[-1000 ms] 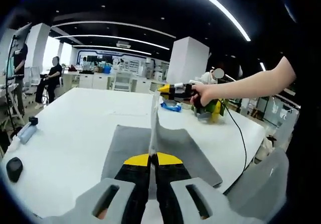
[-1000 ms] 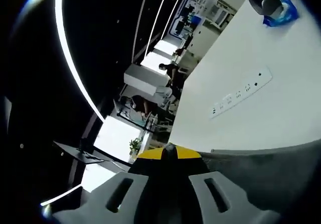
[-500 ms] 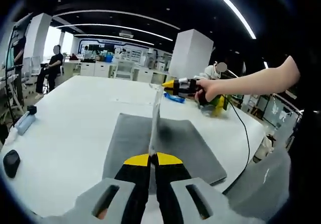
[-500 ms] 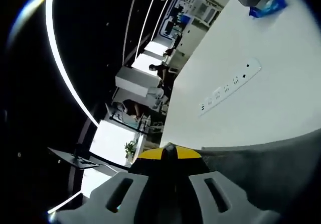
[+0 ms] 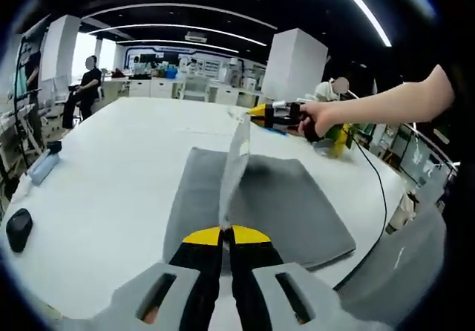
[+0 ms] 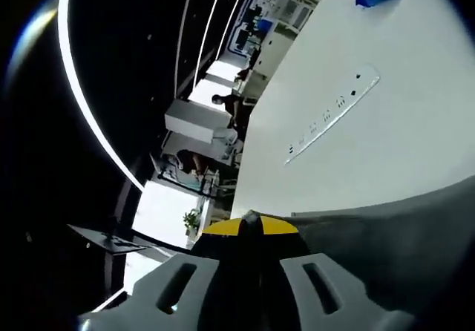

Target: Fold the towel on the table until its edges align and the towel forms a compact rectangular stack.

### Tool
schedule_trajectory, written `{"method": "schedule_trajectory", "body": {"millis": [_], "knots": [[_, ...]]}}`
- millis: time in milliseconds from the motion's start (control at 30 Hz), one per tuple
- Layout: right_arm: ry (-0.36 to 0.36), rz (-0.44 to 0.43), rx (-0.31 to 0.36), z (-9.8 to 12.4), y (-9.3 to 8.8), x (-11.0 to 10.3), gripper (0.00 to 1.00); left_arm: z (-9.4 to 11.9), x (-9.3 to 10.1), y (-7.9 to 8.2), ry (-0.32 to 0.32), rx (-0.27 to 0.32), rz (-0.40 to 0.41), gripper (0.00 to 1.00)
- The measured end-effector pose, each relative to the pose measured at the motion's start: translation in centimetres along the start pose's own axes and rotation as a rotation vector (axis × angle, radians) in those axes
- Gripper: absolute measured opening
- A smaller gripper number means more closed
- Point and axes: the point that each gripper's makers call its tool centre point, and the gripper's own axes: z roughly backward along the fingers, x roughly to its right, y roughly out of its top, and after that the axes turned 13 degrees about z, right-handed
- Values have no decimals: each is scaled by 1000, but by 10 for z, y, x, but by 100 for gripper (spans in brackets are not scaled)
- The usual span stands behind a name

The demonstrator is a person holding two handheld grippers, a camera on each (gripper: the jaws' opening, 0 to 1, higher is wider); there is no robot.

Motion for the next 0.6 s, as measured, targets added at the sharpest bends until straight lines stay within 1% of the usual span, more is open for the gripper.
{"method": "schedule_trajectory", "body": {"millis": [133,200,233,267,300,333,367,400,467,600], "knots": [[9,-7,-3,-7,-1,0,5,-1,-8,-2,20,8,42,3],[17,-13,0,-10,-1,0,5,-2,-15,-5,47,-2,57,3],[25,-26,16,-11,2,-1,1,-2,-18,-6,60,-5,55,4],[51,-54,37,-11,5,-6,0,-1,-23,-8,87,-15,16,4],[46,-78,51,-12,8,-6,0,-1,-26,-8,102,-17,-37,4],[48,-64,50,-11,8,-6,0,0,-30,-4,126,-1,-118,5],[55,-64,49,-11,9,-7,0,1,-31,-2,143,10,-151,7],[62,-60,49,-11,10,-8,0,3,-34,1,159,24,-167,9],[63,-61,45,-9,11,-6,0,3,-35,1,155,27,-142,12],[55,-71,45,-1,9,1,0,3,-40,1,160,28,-125,11]]}}
